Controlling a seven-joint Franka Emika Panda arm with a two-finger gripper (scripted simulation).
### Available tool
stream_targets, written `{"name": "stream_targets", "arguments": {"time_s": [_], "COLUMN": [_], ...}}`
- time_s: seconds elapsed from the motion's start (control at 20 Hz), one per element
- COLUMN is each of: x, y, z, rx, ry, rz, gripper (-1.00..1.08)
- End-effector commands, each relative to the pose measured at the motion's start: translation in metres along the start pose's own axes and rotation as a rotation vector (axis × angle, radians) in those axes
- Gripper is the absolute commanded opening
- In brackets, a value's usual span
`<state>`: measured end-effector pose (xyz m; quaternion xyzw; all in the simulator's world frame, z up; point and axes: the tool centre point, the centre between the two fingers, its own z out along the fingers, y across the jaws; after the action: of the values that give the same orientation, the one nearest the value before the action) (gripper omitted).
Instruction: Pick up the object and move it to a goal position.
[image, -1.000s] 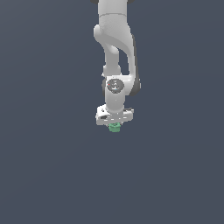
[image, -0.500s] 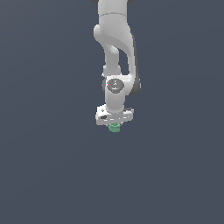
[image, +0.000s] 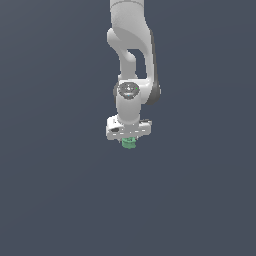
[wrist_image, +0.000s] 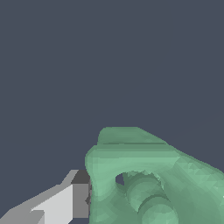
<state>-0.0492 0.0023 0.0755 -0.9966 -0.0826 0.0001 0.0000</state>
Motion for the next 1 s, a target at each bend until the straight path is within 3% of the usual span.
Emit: {"name": "stream_targets", "arguments": {"time_s": [0.0,0.95], "x": [0.002,0.023], "y": [0.006,0.064], "z": [-0.017,-0.192], "rx": [0.000,0.001], "ry": [0.001,0.001], "rz": [0.000,0.000], "gripper": [-1.00,-1.00]}}
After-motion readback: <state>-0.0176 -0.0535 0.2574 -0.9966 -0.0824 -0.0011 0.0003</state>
